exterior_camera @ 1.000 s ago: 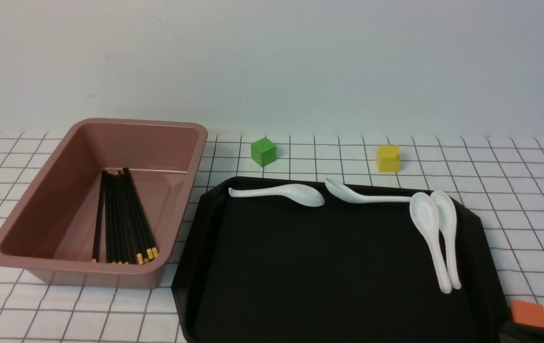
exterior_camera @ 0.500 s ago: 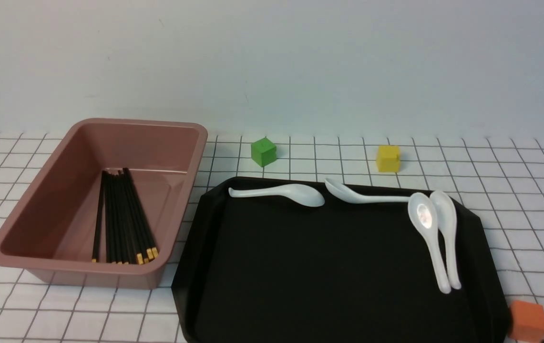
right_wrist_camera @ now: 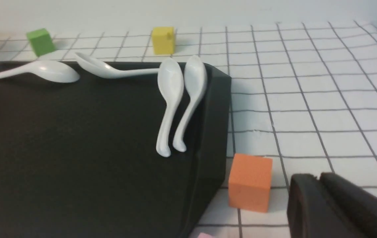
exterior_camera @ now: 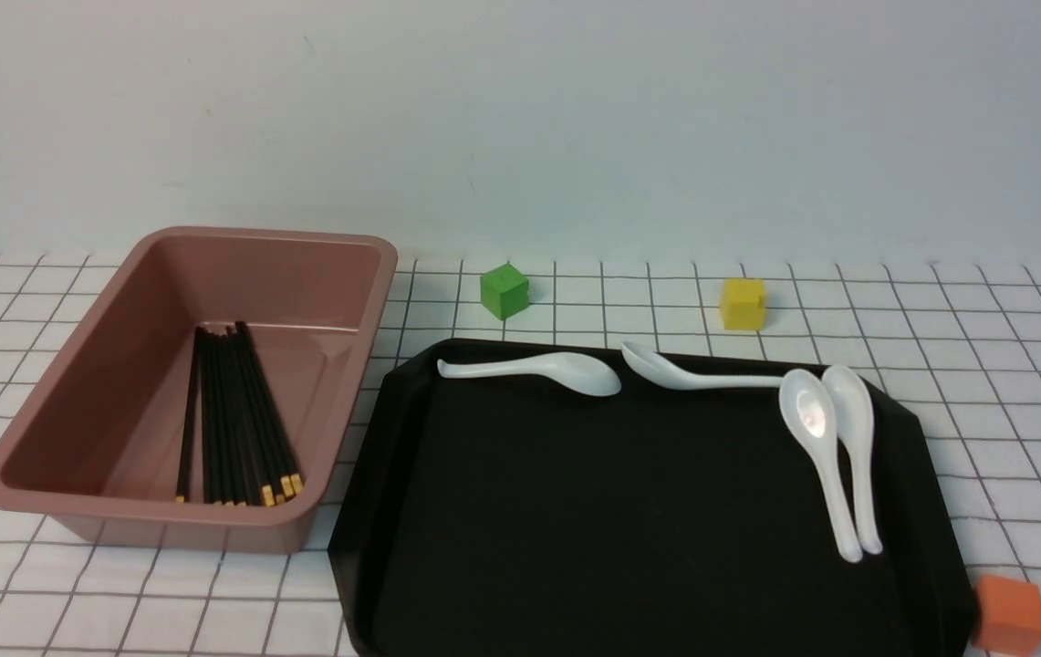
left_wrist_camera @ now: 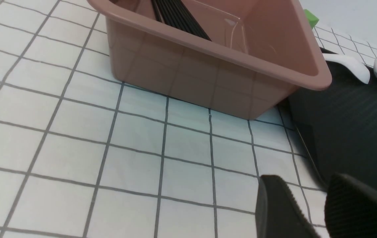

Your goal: On white black tablecloth take chopsticks from black tray and put them in box.

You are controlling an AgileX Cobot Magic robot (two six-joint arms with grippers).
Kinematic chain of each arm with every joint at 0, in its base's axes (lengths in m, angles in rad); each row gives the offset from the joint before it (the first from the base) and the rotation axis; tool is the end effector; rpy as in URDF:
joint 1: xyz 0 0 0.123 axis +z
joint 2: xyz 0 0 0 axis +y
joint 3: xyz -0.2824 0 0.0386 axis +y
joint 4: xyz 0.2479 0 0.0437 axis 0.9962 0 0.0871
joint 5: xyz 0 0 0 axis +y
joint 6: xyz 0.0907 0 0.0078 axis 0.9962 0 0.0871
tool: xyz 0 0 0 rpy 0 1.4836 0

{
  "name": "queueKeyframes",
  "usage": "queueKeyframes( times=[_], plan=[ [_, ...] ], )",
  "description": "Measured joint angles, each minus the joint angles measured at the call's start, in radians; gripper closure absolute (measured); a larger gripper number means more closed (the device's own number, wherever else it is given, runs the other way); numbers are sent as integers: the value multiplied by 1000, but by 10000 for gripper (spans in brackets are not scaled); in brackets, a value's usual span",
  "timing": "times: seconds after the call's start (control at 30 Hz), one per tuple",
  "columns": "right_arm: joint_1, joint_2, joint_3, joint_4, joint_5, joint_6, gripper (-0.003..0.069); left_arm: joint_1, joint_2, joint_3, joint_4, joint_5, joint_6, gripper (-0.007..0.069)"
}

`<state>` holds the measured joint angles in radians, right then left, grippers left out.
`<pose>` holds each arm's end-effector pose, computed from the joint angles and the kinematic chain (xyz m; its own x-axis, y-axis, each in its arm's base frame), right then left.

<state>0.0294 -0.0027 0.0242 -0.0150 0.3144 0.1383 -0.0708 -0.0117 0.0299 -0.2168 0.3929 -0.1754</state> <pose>0.0545 0.0012 0.1767 -0.2472 0.1165 -0.9619 0.0057 0.9929 0.1188 0.0514 -0.0112 0.1692 -0.3425 -0.3427 -0.8748 0.0245 0.9275 -0.3730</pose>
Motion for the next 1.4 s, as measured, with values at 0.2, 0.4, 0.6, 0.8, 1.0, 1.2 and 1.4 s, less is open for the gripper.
queueKeyframes(
  times=[0.2, 0.4, 0.6, 0.8, 1.0, 1.2, 1.4],
  plan=[
    [-1, -7, -4, 0, 43, 0, 581, 0, 0, 0, 0, 0, 0, 386],
    [-1, -7, -4, 0, 44, 0, 575, 0, 0, 0, 0, 0, 0, 386],
    [-1, -7, -5, 0, 45, 0, 565, 0, 0, 0, 0, 0, 0, 386],
    [-1, -7, -5, 0, 46, 0, 558, 0, 0, 0, 0, 0, 0, 386],
    [-1, -7, -5, 0, 46, 0, 550, 0, 0, 0, 0, 0, 0, 386],
    [-1, -7, -5, -1, 46, 0, 543, 0, 0, 0, 0, 0, 0, 386],
    [-1, -7, -5, -1, 46, 0, 536, 0, 0, 0, 0, 0, 0, 386]
  ],
)
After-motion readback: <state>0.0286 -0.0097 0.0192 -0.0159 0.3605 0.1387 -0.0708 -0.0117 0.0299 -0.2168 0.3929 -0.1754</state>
